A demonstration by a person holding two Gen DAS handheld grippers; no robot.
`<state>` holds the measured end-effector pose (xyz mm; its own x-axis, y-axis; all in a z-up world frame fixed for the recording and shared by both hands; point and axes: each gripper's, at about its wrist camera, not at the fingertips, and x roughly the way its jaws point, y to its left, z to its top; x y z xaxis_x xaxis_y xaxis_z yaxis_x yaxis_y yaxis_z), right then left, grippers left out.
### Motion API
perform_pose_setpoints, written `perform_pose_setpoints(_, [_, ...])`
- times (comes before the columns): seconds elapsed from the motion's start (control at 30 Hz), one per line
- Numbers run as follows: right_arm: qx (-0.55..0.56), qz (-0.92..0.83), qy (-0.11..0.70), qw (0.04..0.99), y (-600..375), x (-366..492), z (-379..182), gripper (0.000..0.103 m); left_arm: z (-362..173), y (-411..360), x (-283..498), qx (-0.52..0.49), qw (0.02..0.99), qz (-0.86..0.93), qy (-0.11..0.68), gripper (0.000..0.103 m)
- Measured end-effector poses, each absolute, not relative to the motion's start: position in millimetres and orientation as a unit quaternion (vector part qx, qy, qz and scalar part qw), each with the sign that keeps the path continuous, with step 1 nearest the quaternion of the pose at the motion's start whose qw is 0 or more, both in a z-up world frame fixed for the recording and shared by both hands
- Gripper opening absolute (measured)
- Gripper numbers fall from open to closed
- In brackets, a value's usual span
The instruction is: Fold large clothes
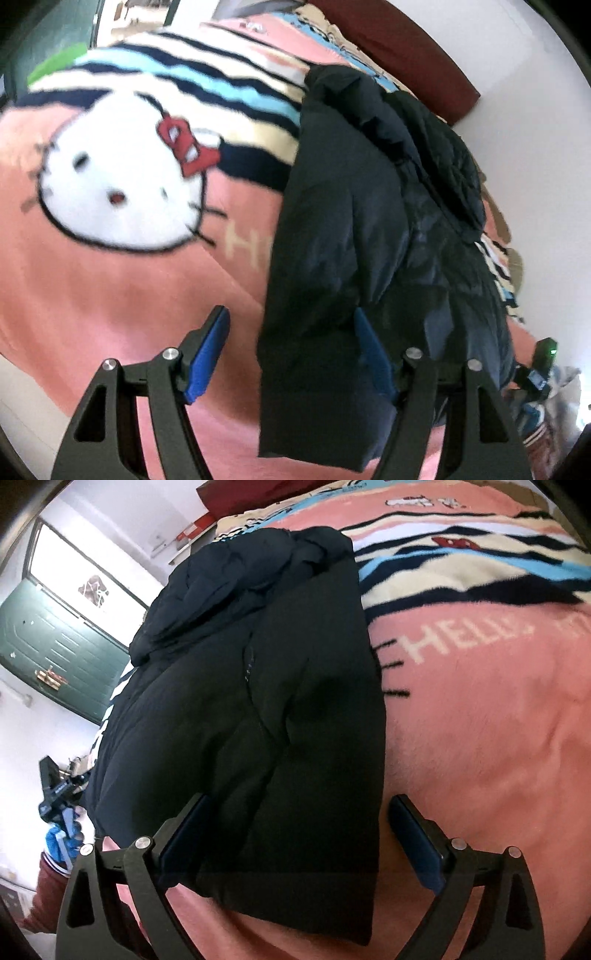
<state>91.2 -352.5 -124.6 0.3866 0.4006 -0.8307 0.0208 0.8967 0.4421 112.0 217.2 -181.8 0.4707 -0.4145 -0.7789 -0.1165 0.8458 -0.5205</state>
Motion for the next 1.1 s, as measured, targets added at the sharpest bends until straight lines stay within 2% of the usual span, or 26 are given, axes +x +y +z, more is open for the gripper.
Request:
perform_pose_setpoints(0.3, [0.207,0.148,0.547,0.798,-334,91,-134,0.098,-213,223,103,-0.409,0.744,-0.172,0.5,0.068])
perform_pose_setpoints(0.5, [0.233,0.178,0.548,0.784,-328,87,-137,0.098,-220,205,90,-0.423,0.725,-0.212,0.501,0.068])
perform_pose_setpoints(0.57, [0.241,0.181,0.547,0.781,-328,85,-138,0.095,-222,202,89,-0.431,0.723,-0.217,0.494,0.068])
perform_pose_setpoints(0.67, [0.25,0.177,0.542,0.783,-331,84,-139,0.075,-217,196,88,-0.429,0.735,-0.213,0.479,0.065])
perform_pose_setpoints(0.7, [0.254,0.177,0.54,0.783,-332,83,-139,0.063,-215,194,88,-0.425,0.74,-0.214,0.474,0.061])
perform_pose_setpoints(0.83, [0.27,0.193,0.534,0.778,-333,82,-137,0.039,-195,185,89,-0.406,0.757,-0.223,0.46,0.028])
perform_pose_setpoints(0.9, [0.267,0.205,0.523,0.783,-330,82,-130,0.029,-180,181,89,-0.392,0.77,-0.227,0.45,0.022])
perform_pose_setpoints(1.0, [0.272,0.222,0.501,0.791,-331,84,-118,0.022,-161,182,93,-0.384,0.78,-0.234,0.436,0.019])
perform_pose_setpoints(1.1, [0.284,0.232,0.476,0.8,-334,91,-101,0.02,-135,183,105,-0.391,0.785,-0.248,0.412,0.017])
